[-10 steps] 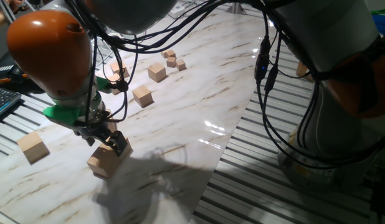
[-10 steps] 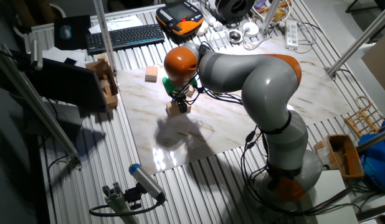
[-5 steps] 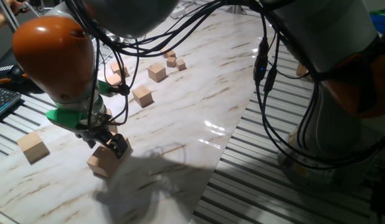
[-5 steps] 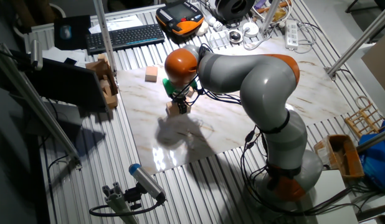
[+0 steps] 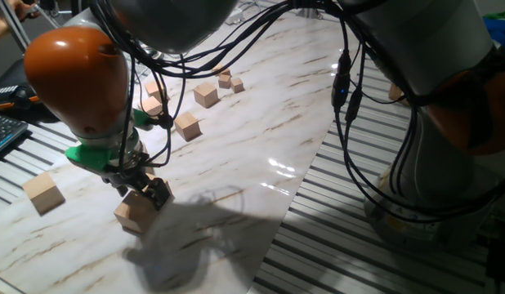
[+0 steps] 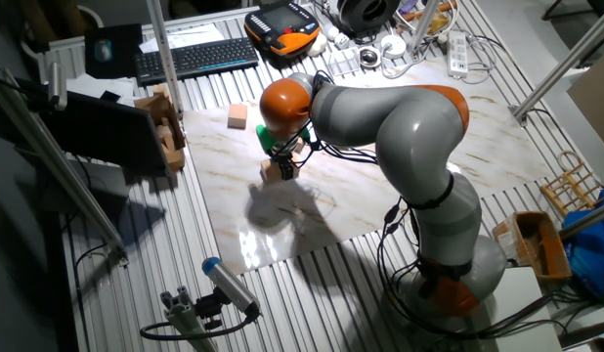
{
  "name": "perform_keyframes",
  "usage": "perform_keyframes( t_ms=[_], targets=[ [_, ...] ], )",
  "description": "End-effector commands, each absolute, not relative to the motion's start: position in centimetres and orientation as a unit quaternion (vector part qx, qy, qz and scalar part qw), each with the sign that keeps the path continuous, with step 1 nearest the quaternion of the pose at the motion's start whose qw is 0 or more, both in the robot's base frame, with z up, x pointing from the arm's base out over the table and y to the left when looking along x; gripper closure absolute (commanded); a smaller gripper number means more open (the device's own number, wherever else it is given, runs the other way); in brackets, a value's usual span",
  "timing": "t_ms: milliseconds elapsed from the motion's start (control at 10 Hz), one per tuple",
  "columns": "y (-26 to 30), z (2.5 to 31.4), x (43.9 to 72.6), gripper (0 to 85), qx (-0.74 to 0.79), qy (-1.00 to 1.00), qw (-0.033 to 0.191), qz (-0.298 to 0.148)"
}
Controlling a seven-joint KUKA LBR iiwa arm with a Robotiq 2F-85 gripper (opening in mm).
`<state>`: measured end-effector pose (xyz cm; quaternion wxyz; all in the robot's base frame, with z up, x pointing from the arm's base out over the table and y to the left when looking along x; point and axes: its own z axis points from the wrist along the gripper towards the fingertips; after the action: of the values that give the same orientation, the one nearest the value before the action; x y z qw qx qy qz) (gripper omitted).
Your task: Stack the blocks into a cross shape
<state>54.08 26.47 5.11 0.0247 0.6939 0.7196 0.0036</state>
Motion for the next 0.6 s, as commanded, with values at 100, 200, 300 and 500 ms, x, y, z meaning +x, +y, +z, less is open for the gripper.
perform_keyframes(
  t_ms=[100,200,300,500],
  targets=[
    [26.44,4.65,54.1,0.0,0.695,0.719,0.024,0.004],
    [26.42,4.53,54.09,0.0,0.696,0.718,0.021,0.004],
    [26.39,4.43,54.11,0.0,0.698,0.715,0.022,0.001],
    [26.27,4.24,54.08,0.0,0.702,0.712,0.02,-0.001]
  ],
)
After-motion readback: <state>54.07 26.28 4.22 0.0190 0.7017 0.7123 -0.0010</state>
